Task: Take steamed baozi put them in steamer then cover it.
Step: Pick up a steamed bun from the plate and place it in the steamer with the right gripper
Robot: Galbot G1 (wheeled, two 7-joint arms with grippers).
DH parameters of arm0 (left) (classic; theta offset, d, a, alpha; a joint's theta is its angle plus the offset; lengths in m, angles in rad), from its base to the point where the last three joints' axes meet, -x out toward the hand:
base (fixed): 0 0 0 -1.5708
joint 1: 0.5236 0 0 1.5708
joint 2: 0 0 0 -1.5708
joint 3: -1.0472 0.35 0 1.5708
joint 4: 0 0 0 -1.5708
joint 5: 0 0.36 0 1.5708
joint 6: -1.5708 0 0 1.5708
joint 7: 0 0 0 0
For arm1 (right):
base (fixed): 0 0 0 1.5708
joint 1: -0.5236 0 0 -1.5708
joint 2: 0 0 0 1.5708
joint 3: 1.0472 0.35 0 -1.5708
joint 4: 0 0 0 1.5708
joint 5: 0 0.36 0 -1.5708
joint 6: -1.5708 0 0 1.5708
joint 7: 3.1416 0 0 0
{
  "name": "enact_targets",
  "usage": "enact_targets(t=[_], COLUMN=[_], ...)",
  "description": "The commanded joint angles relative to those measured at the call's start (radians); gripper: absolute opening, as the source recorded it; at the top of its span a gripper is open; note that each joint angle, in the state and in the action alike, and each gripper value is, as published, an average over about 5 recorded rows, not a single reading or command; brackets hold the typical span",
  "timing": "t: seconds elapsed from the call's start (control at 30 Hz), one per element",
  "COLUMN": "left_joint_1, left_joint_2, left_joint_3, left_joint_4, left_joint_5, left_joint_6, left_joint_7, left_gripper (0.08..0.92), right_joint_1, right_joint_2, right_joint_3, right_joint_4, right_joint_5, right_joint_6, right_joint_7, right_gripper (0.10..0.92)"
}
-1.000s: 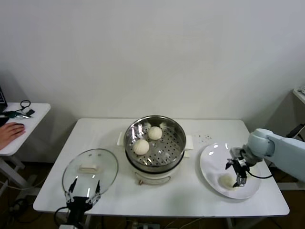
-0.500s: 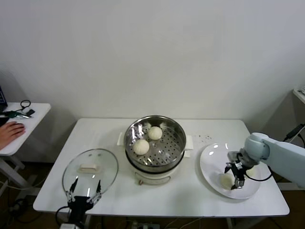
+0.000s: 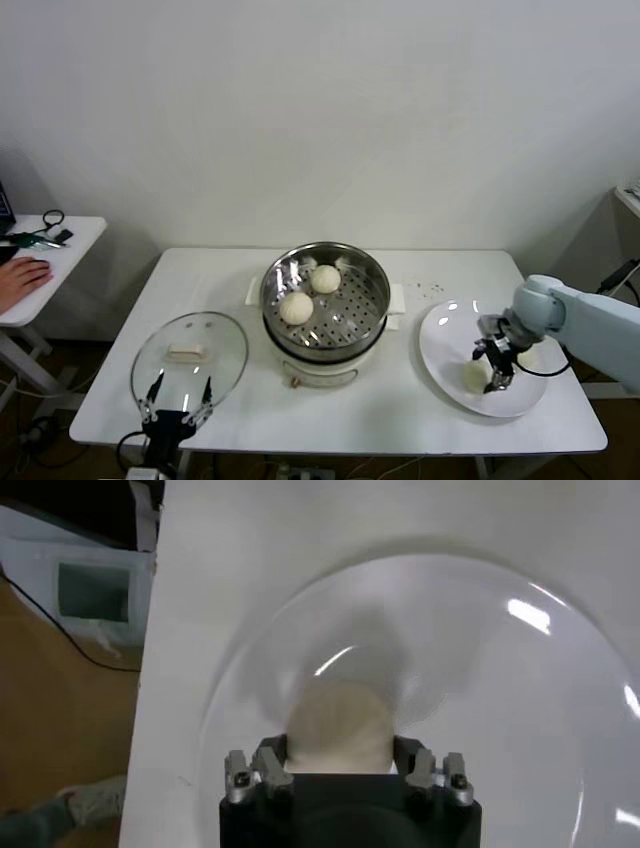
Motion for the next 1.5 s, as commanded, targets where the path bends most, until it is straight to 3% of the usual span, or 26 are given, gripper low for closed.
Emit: enact_targets(t=[0.03,0.23,0.53,1.03,1.5], left_joint_1=[0.003,0.007,0.008,0.016,0.017], left_joint_2=[0.004,0.000,0.004,0.020,0.032], left_joint_3=[0.004,0.012,0.019,0.017,0.000], left_joint_4=[-0.006,-0.010,-0.030,-0.034,-0.033], left_joint_5=[-0.005,-0.005,0.003,0.008,-0.011], left_joint_6=[0.008,0.002,0.009,0.012,0.011], left_joint_7=[-0.009,-0.006,-0.003,-0.003,0.002], left_gripper=[0.823,0.823,0.823,0.823,0.823], right_joint_1=[0.305,0.557,0.719,0.567,0.407], right_joint_2=[0.065,0.201,0.397,0.655,0.749], right_joint_3=[-0.153,-0.227,-0.239,-0.171,-0.205], right_joint_4=[0.007,-0.003,0.000,0.079,0.066], right_joint_5=[-0.114,-0.178,-0.140,-0.170,-0.257], right_joint_6=[0.299,0.475,0.655,0.651,0.676], right_joint_7=[-0.085,-0.146,-0.177,-0.187,-0.175], right_gripper=[0.674,0.669,0.675,0.679,0.679])
